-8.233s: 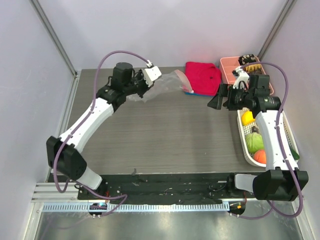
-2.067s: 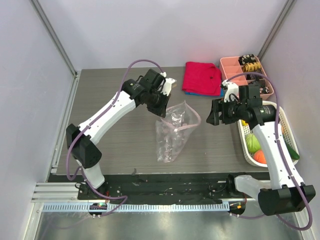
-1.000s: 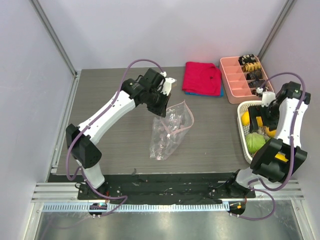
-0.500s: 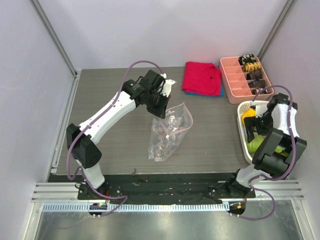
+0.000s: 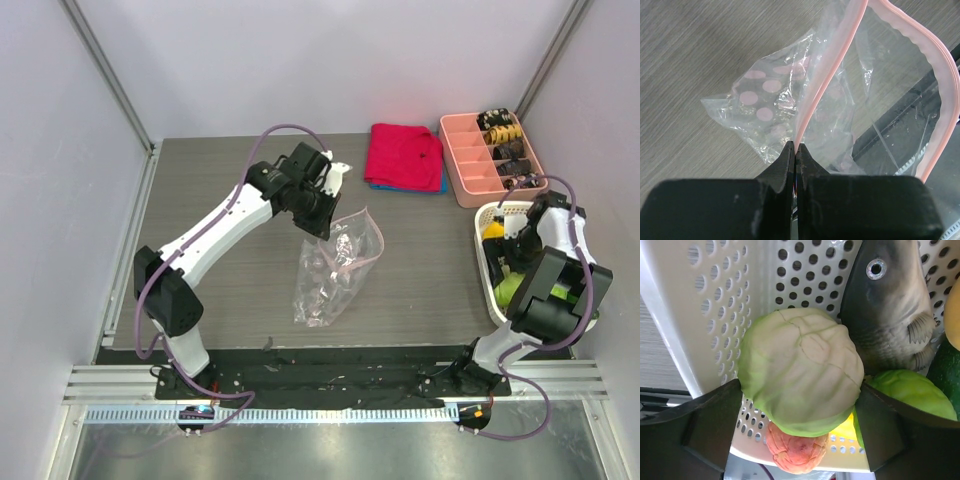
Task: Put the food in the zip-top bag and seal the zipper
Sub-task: Pick up the fake vegetable from the bin, then place the fake vegetable in the zipper food storage bag.
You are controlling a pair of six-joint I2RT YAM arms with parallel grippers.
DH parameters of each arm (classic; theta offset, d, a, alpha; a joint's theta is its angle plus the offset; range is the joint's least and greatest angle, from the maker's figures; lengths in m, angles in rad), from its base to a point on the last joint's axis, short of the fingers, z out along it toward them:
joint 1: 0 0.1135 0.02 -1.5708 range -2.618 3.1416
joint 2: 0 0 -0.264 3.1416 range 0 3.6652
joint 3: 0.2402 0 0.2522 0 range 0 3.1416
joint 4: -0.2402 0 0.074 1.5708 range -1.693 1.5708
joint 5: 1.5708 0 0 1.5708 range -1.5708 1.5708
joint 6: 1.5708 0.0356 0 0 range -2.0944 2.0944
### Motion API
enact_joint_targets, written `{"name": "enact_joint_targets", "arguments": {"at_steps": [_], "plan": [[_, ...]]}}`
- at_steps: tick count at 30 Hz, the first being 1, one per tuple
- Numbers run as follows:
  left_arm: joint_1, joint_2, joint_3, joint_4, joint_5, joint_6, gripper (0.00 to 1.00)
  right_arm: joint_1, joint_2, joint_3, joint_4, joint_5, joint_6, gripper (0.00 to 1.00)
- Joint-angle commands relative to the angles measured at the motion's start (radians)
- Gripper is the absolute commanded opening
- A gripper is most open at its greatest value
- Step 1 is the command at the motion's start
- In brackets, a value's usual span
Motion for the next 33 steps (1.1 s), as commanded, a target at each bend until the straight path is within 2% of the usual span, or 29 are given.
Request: {"name": "enact_joint_targets", "arguments": {"at_steps": [1,6,7,11,16,17,19,20,24,27,28,30,31,32,33], "plan": [[0.006,-0.042,-0.019,0.027,0.010,0.004,0.00,0.010,0.027,0.014,-0.010,-0.032,0.030,0.81],[0.019,-0.042,-0.023,0.033,0.020,-0.002,0.00,0.007,-0.007,0.156,-0.134,-0.067,0.036,0.50],[0.022,-0.042,-0.023,0.033,0.025,-0.004,0.00,0.005,-0.013,0.185,-0.156,-0.076,0.036,0.39],[0.031,-0.045,-0.031,0.036,0.037,-0.007,0.00,0.007,-0.039,0.355,-0.266,-0.113,0.036,0.18],[0.045,-0.056,-0.045,0.044,0.049,-0.007,0.00,0.007,-0.030,0.560,-0.398,-0.274,0.045,0.17],[0.046,-0.056,-0.048,0.047,0.056,-0.008,0.00,0.008,-0.019,0.639,-0.455,-0.364,0.048,0.17],[0.057,-0.059,-0.053,0.049,0.072,-0.008,0.00,0.014,-0.035,0.687,-0.454,-0.452,0.106,0.16],[0.059,-0.061,-0.053,0.050,0.082,-0.010,0.00,0.027,-0.042,0.713,-0.455,-0.545,0.114,0.16],[0.082,-0.064,-0.066,0.056,0.109,-0.021,0.00,0.198,-0.073,0.735,-0.431,-0.751,0.217,0.15],[0.097,-0.065,-0.080,0.065,0.132,-0.027,0.00,0.302,-0.113,0.695,-0.290,-0.867,0.394,0.15],[0.100,-0.065,-0.083,0.067,0.137,-0.028,0.00,0.374,-0.128,0.662,-0.189,-0.885,0.492,0.15],[0.112,-0.065,-0.088,0.075,0.160,-0.034,0.00,0.441,-0.189,0.611,-0.056,-0.934,0.588,0.15],[0.115,-0.065,-0.089,0.078,0.166,-0.038,0.00,0.491,-0.212,0.541,0.109,-0.941,0.641,0.15],[0.117,-0.065,-0.088,0.084,0.169,-0.036,0.00,0.511,-0.238,0.496,0.206,-0.942,0.786,0.15],[0.118,-0.064,-0.082,0.082,0.168,-0.033,0.00,0.549,-0.286,0.453,0.299,-0.935,0.857,0.15]]}}
